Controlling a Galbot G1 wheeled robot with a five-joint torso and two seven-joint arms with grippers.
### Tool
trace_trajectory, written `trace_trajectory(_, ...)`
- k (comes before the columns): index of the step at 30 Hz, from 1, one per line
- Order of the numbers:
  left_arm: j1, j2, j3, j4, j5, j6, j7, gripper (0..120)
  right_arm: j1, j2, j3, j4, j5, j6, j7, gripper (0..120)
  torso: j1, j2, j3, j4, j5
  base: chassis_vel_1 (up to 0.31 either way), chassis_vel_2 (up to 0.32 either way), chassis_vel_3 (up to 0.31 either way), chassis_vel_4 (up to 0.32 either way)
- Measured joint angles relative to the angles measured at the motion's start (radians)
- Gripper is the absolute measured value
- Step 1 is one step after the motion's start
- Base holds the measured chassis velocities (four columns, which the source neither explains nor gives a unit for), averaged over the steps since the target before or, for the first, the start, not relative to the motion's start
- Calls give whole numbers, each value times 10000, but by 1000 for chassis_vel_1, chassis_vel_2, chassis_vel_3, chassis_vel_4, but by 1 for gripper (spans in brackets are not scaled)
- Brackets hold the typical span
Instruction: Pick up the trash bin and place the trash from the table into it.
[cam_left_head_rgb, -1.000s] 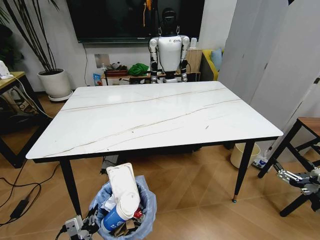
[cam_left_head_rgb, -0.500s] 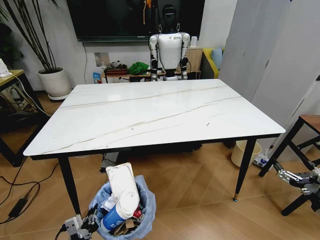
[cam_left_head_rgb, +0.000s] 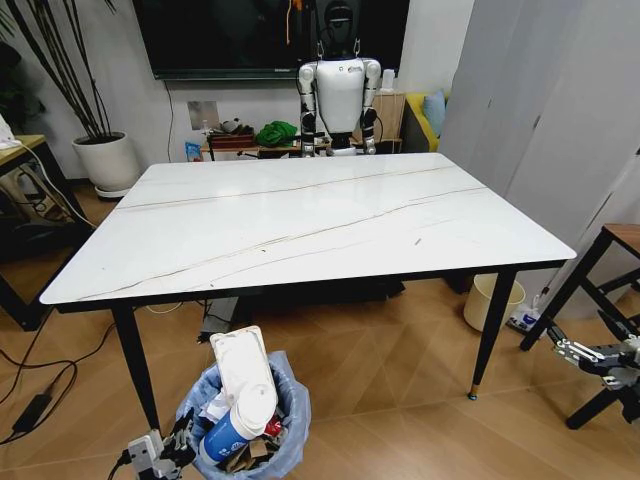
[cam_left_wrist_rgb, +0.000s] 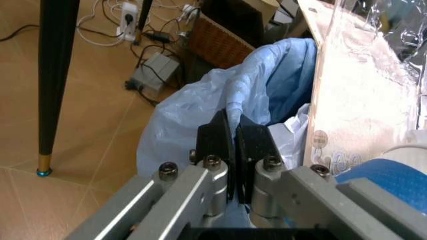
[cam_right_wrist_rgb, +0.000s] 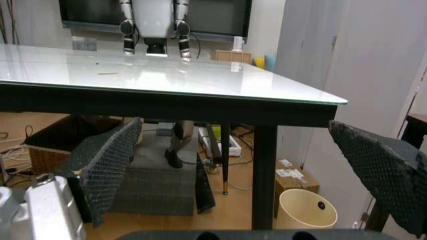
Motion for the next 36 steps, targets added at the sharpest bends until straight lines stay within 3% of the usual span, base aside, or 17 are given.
trace_trajectory(36,-160,-70,60,247,-96,14,-22,0,0,0,1,0,0,0,0,100,-843,-1510,-657,1,0,0,0,0,0)
